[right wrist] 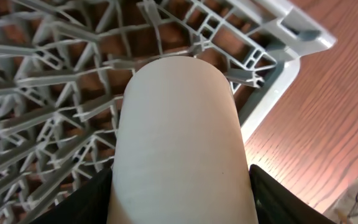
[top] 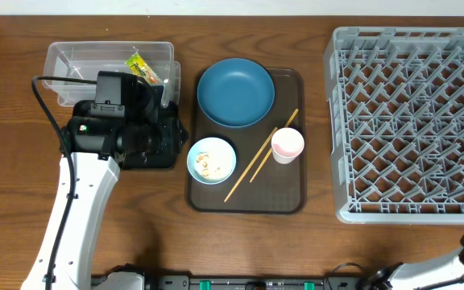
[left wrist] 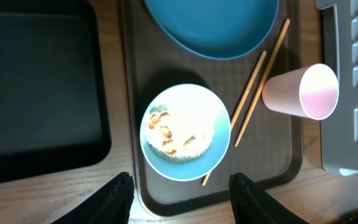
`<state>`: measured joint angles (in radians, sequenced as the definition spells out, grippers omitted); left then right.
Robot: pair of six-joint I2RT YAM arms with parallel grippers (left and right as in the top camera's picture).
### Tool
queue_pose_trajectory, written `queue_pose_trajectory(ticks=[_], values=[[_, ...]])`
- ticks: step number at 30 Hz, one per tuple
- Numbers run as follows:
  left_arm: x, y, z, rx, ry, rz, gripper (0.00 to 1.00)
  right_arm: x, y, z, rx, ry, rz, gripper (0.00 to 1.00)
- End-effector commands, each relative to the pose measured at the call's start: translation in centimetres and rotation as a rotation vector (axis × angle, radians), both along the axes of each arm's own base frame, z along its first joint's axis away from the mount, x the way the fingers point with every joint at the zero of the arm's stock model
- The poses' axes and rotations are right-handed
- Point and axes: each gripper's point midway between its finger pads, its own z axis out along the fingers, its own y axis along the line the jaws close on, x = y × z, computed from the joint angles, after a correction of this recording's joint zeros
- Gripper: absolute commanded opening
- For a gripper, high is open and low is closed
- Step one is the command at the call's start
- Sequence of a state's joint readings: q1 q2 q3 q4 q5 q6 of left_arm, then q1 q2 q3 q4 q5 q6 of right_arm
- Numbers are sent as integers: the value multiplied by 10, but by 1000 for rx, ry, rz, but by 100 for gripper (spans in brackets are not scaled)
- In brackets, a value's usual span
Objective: Sort waste into correct bins and load items into the dishwasher rack
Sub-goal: 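Carry the cream cup with the right gripper and place it upside down in the rack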
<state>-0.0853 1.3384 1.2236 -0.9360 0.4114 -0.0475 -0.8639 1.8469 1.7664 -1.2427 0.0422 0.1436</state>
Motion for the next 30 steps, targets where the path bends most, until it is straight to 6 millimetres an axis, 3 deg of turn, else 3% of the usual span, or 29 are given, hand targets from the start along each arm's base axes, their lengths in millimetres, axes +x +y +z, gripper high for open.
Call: queue_pose_trajectory(ticks=[1,7,12,17,24,30], values=[[1,2,6,15,-26,-5,54,1,-12,-11,8,5,-35,19],[1,2,6,15,-27,-5,53,18,-16,-39,67,-20,-22,20],[1,2,6,15,-27,-5,53,21,-17,-55,94,-1,-20,19],[1,2,6,15,-27,-5,53,20,-16,-58,100,5,-20,38],[1,2,7,15,-27,-5,53,21,-12,-58,121,-2,-15,13],[1,2,7,15,-27,-5,54,17,-7,-57,138,13,-19,9]])
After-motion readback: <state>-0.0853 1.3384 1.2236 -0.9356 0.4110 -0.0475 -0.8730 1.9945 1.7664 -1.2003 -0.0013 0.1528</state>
